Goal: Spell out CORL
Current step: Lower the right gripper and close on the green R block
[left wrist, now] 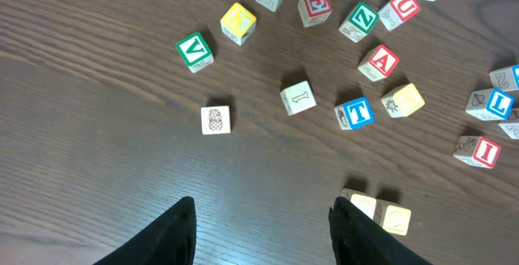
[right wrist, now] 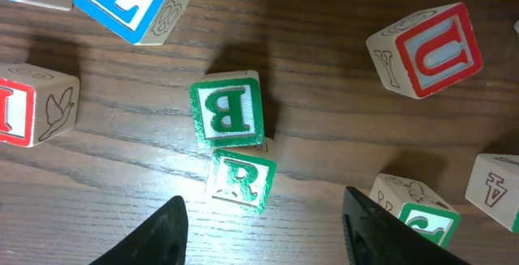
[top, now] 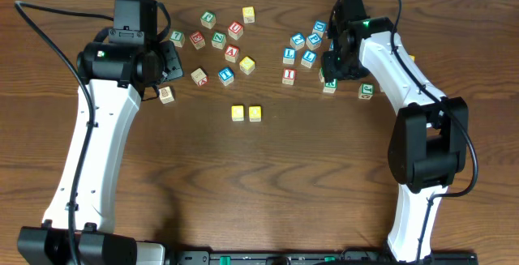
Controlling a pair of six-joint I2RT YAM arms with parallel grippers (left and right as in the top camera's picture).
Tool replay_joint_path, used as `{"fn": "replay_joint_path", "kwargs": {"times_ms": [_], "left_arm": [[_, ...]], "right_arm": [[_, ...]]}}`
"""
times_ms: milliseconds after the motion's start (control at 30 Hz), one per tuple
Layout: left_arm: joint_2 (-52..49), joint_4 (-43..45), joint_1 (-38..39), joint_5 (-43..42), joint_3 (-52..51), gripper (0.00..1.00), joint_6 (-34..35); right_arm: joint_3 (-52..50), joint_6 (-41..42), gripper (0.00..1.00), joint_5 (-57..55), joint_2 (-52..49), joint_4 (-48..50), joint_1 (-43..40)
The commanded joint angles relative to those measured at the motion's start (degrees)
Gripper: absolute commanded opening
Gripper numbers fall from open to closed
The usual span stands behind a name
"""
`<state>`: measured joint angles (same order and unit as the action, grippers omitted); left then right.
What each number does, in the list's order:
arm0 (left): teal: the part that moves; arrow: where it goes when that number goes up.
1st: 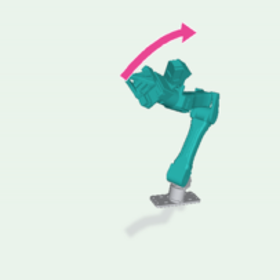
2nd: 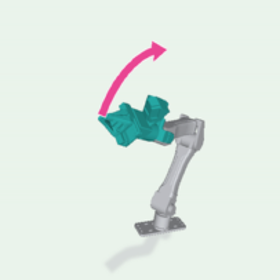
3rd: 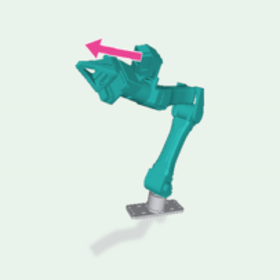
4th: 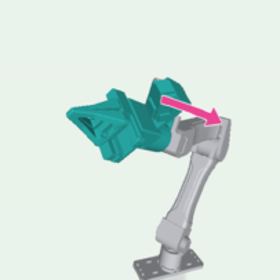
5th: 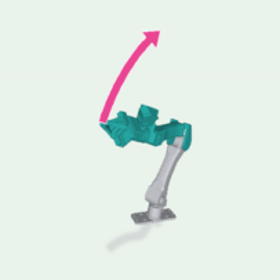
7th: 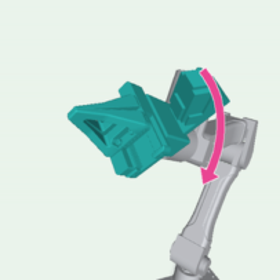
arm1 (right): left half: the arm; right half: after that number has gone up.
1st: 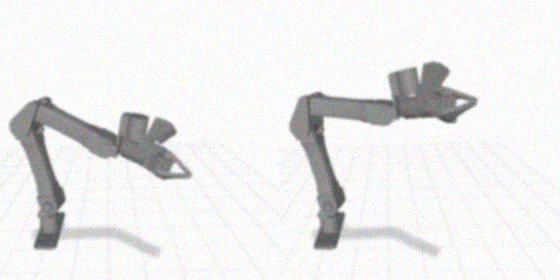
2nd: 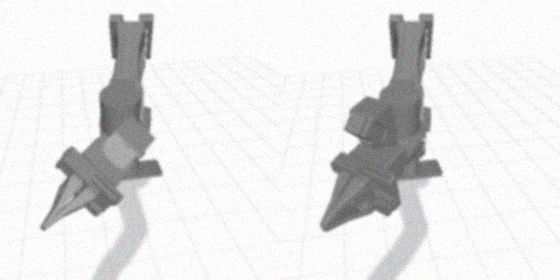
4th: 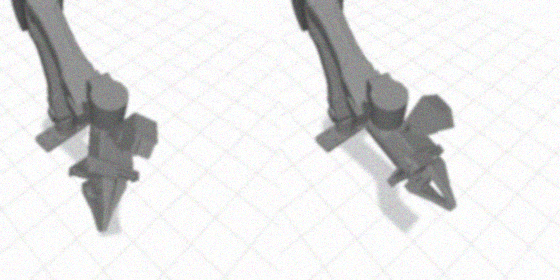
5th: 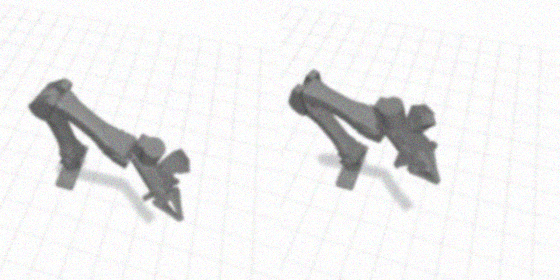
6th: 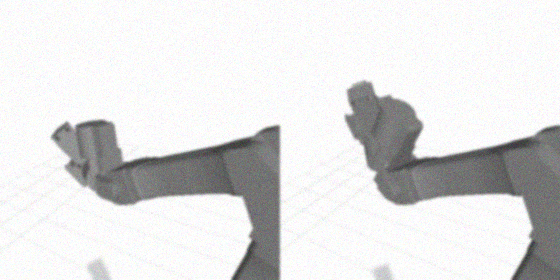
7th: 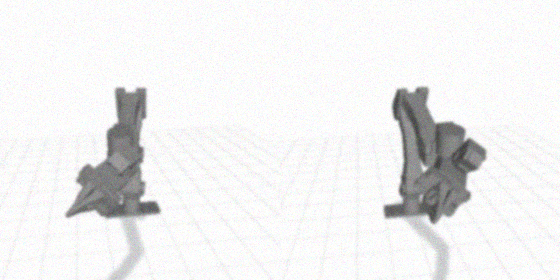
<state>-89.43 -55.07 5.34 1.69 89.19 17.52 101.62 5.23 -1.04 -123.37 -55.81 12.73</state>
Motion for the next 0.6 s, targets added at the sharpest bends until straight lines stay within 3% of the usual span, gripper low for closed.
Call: {"fn": "replay_joint_path", "kwargs": {"times_ms": [0, 233, 567], "left_arm": [[-0.46, 0.0, -0.24, 0.46, 1.03, 0.52, -0.98], [-0.46, 0.0, -0.24, 0.46, 0.87, 0.52, -0.98], [-0.46, 0.02, -0.24, 0.46, 0.5, 0.52, -0.98]], "right_arm": [[1.18, 2.67, 0.57, 0.13, 1.64, -0.09, 0.33], [0.07, 10.54, 0.56, 0.09, 1.36, 1.07, 0.35], [-3.48, 11.08, 0.56, 0.13, 1.2, 5.11, 0.35]]}}
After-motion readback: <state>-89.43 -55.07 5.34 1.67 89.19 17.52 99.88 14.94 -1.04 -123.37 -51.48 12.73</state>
